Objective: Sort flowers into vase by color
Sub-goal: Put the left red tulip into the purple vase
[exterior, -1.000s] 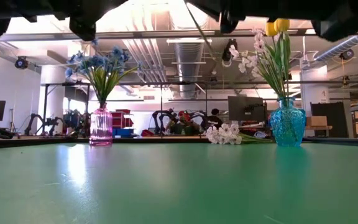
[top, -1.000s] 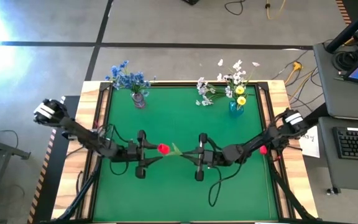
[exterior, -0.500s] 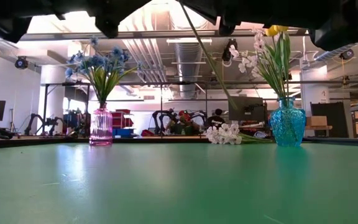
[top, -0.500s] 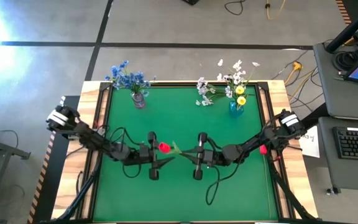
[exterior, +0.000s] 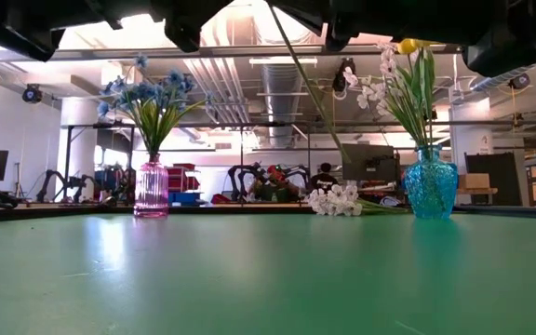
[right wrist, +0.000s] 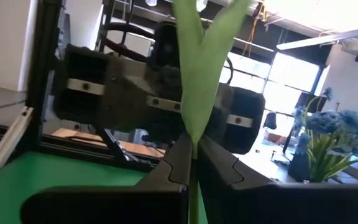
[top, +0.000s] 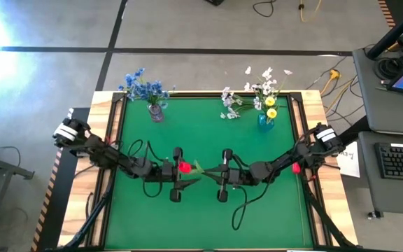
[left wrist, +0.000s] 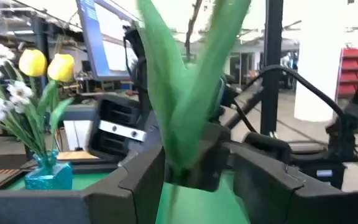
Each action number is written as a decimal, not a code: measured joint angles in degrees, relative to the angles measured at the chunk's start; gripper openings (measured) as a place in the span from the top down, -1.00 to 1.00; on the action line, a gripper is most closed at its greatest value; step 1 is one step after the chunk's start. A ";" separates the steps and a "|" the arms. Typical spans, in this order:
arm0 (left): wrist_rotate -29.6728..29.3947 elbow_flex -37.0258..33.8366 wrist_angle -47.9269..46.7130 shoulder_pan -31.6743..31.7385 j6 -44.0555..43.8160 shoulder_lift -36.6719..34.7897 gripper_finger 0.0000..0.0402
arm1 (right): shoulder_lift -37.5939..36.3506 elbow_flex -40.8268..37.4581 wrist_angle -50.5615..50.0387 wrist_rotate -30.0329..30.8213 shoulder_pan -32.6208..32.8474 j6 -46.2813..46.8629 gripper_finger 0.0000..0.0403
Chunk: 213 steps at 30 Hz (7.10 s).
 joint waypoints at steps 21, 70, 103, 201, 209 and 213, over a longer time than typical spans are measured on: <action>-0.42 2.34 -3.10 2.11 2.80 -0.07 0.94 | -0.03 0.00 -0.38 0.48 -0.71 -0.88 0.87; 42.06 66.73 -104.81 74.19 14.42 -7.86 1.00 | -3.02 -0.02 -8.06 20.05 -1.49 1.97 -0.30; 43.19 65.33 -117.86 81.50 16.52 -4.63 1.00 | -3.02 0.09 -10.50 19.97 -8.59 2.90 -0.22; 26.40 40.43 -125.89 56.30 -11.87 -48.81 1.00 | 42.60 71.34 -40.48 -4.28 -29.65 23.35 -0.78; 26.40 41.04 -125.47 56.30 -11.60 -49.16 1.00 | 43.75 71.32 -38.86 -4.38 -29.83 22.92 -0.78; 26.44 40.64 -125.38 56.30 -12.16 -49.35 1.00 | 42.79 70.39 -51.42 -4.56 -29.21 20.86 -0.78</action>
